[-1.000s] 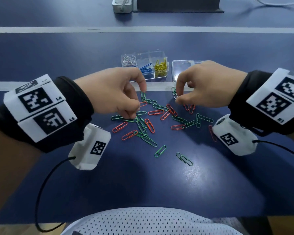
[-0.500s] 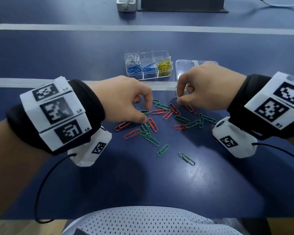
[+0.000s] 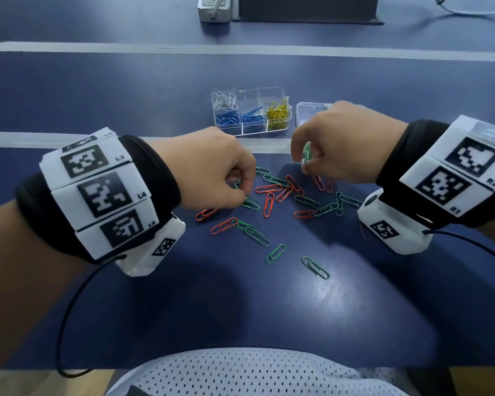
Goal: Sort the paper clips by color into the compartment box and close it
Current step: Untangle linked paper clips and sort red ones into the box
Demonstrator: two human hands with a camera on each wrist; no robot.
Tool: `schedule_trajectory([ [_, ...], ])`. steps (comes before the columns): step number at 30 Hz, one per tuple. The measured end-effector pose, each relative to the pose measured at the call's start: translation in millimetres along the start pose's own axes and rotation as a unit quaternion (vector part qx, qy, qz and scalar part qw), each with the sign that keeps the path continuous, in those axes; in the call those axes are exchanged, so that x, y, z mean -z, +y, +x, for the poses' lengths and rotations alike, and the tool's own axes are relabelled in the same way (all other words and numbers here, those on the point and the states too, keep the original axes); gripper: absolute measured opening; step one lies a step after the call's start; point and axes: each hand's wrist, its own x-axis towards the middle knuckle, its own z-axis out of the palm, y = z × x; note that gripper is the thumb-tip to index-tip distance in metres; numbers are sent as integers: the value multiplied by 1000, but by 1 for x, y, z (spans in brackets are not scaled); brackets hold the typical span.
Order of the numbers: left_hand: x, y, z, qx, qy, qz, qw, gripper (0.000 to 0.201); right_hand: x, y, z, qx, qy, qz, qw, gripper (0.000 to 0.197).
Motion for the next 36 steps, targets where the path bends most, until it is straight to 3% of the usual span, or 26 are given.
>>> schedule_trajectory([
  [11,1,4,1,15,17,-71,997,20,5,-9,20,92,-8,-25,995,15],
  [15,1,4,1,40,-1,-88,995,35,8,-7,19,84,-21,-49,995,16],
  [22,1,13,7,64,-15,-84,994,12,6,-9,25,46,-57,-21,997,7],
  [26,0,17,6,60,-27,-71,995,22,10,-12,28,35,-79,-12,996,6],
  [31,-1,25,8,52,-34,-29,998,18,31,-27,48,32,18,49,998,1],
  [36,-5,28,13,53,-17,-29,998,16,38,-40,85,17,78,92,993,15],
])
